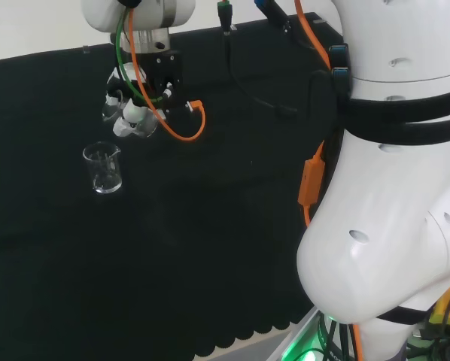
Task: Place the beaker back on the table.
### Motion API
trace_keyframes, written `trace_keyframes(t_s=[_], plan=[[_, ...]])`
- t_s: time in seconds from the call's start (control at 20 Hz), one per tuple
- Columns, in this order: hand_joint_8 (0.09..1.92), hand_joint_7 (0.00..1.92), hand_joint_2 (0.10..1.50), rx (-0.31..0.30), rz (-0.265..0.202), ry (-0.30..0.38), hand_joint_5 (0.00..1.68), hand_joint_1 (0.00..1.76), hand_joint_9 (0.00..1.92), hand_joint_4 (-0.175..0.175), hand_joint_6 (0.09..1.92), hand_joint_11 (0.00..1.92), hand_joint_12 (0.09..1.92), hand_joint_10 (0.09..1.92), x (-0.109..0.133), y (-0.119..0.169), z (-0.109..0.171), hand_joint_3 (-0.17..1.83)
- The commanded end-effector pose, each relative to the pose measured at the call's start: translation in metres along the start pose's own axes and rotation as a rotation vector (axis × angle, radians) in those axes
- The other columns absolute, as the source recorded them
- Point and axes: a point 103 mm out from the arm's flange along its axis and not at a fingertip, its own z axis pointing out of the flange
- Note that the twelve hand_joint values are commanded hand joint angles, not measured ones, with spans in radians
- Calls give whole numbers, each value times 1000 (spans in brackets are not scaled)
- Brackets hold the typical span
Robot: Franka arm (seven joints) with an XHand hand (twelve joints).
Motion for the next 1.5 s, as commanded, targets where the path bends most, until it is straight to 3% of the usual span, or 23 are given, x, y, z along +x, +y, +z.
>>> trace_keyframes(t_s=[0.05, 0.25, 0.6, 0.8, 1.5], plan=[[554, 1258, 1072, -6, -11, 47, 1073, 1412, 1317, -129, 825, 830, 885, 691, -15, 7, 11, -175], [556, 1257, 1072, -13, -52, 108, 1072, 1412, 1316, -129, 827, 829, 887, 693, -28, 11, 16, -175], [560, 1256, 1073, -66, -72, 188, 1070, 1411, 1312, -129, 832, 827, 889, 696, -44, 17, 32, -175], [578, 1247, 1076, -86, -77, 274, 1063, 1411, 1304, -128, 844, 822, 896, 711, -54, 23, 42, -175], [589, 1239, 1078, -165, -63, 436, 1060, 1410, 1298, -125, 852, 819, 898, 717, -76, 38, 67, -175]])
